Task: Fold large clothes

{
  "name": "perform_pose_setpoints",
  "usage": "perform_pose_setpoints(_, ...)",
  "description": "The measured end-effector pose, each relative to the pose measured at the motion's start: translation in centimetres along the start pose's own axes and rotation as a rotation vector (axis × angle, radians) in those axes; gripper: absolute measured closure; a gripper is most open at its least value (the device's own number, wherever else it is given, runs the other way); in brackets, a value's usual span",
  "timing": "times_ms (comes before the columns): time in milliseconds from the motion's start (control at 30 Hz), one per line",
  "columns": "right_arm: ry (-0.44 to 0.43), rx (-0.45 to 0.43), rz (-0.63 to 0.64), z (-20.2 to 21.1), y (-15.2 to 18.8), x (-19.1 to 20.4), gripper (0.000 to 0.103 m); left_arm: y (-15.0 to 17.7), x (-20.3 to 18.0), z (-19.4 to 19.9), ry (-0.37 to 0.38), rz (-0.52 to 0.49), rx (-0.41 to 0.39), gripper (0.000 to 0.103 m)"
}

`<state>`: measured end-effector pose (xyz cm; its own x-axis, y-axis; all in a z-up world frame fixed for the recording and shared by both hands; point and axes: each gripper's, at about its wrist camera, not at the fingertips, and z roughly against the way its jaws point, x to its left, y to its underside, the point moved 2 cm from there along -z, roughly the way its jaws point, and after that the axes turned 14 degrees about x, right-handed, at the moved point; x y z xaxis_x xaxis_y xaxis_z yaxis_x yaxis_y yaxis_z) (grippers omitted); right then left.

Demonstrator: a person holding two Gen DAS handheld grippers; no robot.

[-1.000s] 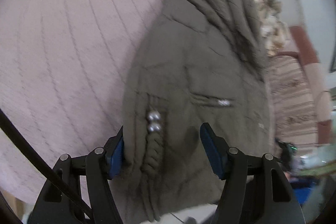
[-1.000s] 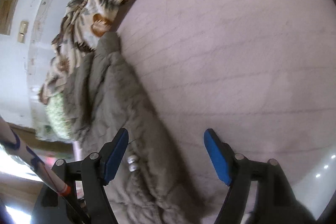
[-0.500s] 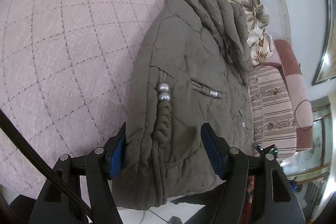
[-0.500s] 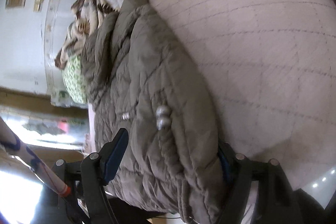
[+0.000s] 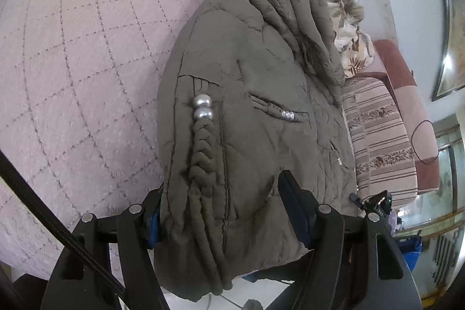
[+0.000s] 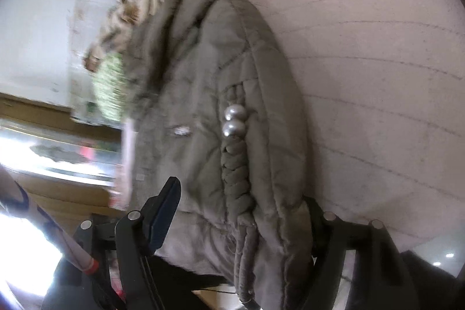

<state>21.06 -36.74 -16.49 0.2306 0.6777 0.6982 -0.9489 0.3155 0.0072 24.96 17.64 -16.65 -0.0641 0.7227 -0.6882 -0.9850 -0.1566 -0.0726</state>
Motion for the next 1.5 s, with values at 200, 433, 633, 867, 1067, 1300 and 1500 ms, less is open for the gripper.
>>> perform_pose_setpoints(200,0.153,-0.033,0.072,-1.1,2.2,2.1,0.025,1.0,-1.9,-0.7,-0.184,-0.064,-0.023,0.045)
perform_pose_setpoints(433,0.123,-0.048,0.088,-0.2,2.5,2.9,0.075,2.3,-6.3,1.6,-0.320,-0.063,-0.101,0.087)
perform_pose_setpoints(633,0.027,-0.088,0.129,3.0,4.6,4.6,0.084,5.8,-9.8,5.7,-0.328,-0.151,-0.160,0.089)
perform_pose_setpoints(867,0.009,-0.070,0.170,5.5,7.7,5.2,0.085,8.9,-8.1,6.7,-0.309,-0.135,-0.134,0.089)
perform_pose_setpoints(1067,-0.017,-0.071,0.195,6.4,5.6,7.7,0.085,6.8,-9.8,8.4,-0.277,-0.118,-0.201,0.089)
perform_pose_setpoints(1300,0.003,-0.199,0.297,9.3,0.1,14.2,0.085,-0.9,-14.6,10.0,-0.336,-0.118,-0.302,0.089)
perform_pose_setpoints(1500,0.037,-0.299,0.304,9.7,-7.5,18.9,0.085,-10.8,-18.3,10.4,-0.403,-0.110,-0.330,0.088)
